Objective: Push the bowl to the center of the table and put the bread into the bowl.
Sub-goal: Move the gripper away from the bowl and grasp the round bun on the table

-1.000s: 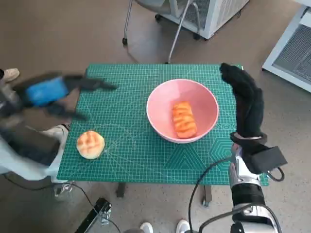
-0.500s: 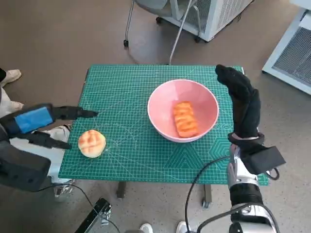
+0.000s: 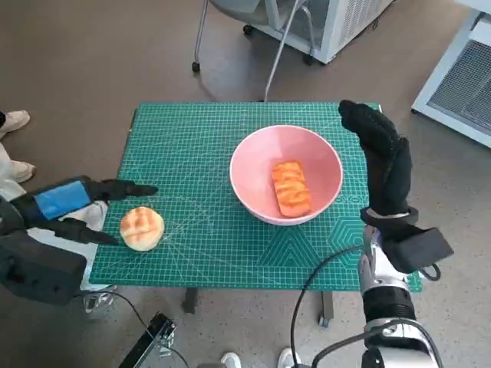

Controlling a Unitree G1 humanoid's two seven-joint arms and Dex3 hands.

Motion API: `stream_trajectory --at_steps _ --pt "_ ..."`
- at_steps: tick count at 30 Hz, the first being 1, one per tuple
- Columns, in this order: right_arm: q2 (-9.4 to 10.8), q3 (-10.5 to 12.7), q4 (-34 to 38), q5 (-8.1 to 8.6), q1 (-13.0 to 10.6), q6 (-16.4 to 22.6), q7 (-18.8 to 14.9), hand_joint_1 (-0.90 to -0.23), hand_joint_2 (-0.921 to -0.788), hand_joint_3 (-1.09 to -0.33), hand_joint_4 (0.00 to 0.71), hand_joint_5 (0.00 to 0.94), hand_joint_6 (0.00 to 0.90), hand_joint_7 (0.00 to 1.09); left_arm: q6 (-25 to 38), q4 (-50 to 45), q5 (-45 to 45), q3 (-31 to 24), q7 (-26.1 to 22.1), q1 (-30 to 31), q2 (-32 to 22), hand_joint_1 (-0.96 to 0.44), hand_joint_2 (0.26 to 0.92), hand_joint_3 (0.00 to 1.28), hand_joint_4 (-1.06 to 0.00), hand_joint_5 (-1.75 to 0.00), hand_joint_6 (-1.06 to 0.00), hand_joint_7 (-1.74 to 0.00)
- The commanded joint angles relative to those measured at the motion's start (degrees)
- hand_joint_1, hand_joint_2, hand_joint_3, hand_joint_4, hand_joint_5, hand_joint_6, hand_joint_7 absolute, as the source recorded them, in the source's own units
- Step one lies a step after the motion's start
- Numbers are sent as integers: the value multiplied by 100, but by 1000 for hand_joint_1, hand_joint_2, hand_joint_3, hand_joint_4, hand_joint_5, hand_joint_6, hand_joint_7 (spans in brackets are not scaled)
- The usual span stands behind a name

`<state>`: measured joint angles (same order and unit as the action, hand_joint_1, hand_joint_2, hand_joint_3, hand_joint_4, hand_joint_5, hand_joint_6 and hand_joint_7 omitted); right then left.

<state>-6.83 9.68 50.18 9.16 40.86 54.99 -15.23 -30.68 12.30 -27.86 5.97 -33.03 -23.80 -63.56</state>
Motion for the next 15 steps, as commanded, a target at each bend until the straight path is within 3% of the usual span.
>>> stream_trajectory --at_steps 1,15 --pt "-84 34 42 -8 -59 -34 -10 -545 -921 -787 404 0 54 804 -71 244 -277 178 99 -121 119 -73 765 0 -394 -3 -515 -19" --pt "-120 37 -63 -32 -127 -75 16 -542 -921 -794 405 1 56 802 38 860 -1305 776 563 -421 574 -55 768 2 -363 0 -484 0"
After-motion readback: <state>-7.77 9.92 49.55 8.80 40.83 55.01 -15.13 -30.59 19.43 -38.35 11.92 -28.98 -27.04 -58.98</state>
